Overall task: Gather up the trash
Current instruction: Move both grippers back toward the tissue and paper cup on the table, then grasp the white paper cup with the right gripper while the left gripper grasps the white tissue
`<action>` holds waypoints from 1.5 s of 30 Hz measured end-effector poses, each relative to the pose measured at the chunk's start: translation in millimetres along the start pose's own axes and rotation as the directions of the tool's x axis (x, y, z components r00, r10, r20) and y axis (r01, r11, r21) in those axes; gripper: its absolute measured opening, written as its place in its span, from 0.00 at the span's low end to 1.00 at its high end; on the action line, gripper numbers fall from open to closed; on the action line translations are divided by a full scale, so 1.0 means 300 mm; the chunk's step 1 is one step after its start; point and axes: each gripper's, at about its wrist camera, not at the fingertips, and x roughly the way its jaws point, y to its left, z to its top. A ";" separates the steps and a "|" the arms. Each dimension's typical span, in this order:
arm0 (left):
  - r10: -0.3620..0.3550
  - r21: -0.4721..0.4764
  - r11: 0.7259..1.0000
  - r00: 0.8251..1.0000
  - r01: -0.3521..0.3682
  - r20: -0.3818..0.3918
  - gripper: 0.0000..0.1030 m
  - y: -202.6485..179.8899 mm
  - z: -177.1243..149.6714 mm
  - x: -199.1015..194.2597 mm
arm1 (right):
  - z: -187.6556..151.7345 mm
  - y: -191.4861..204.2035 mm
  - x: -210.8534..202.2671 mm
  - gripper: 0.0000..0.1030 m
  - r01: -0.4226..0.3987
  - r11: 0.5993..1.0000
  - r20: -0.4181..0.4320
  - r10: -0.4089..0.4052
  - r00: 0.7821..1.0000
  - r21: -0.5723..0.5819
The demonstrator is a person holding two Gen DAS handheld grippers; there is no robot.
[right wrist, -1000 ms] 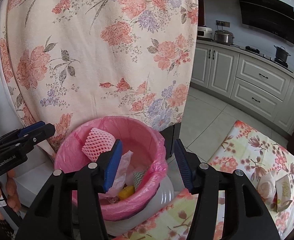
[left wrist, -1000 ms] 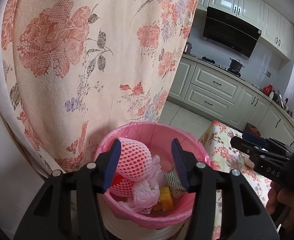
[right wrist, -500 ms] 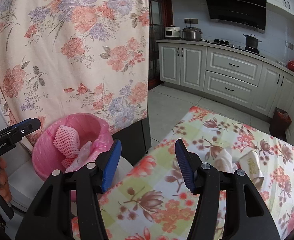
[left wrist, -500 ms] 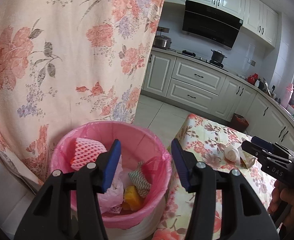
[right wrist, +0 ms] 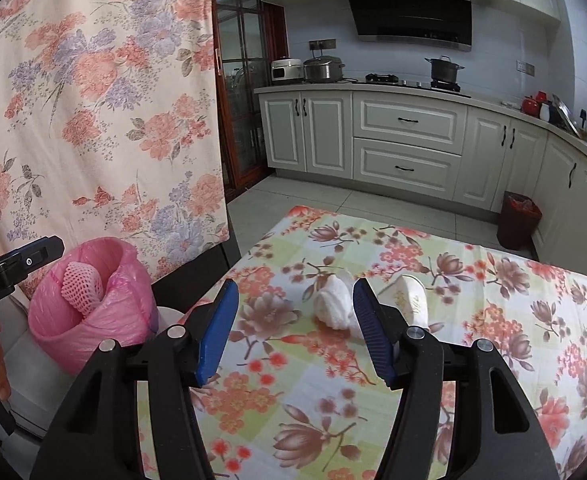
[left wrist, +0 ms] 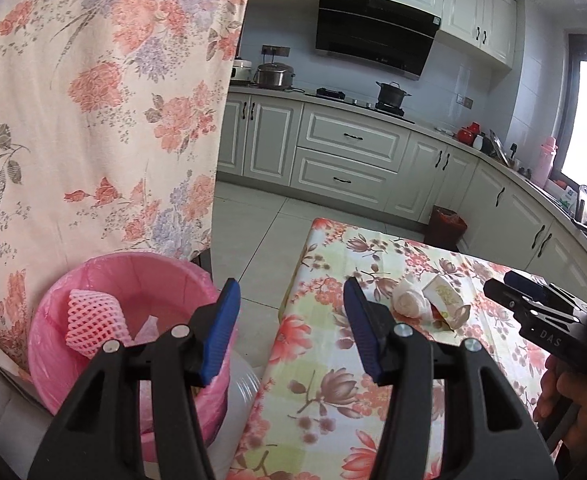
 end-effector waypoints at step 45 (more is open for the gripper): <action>-0.116 0.132 0.981 0.976 0.142 -0.185 0.51 -0.421 -0.024 0.520 | -0.145 -0.434 0.390 0.53 0.050 0.980 -0.200 -0.011 0.980 0.190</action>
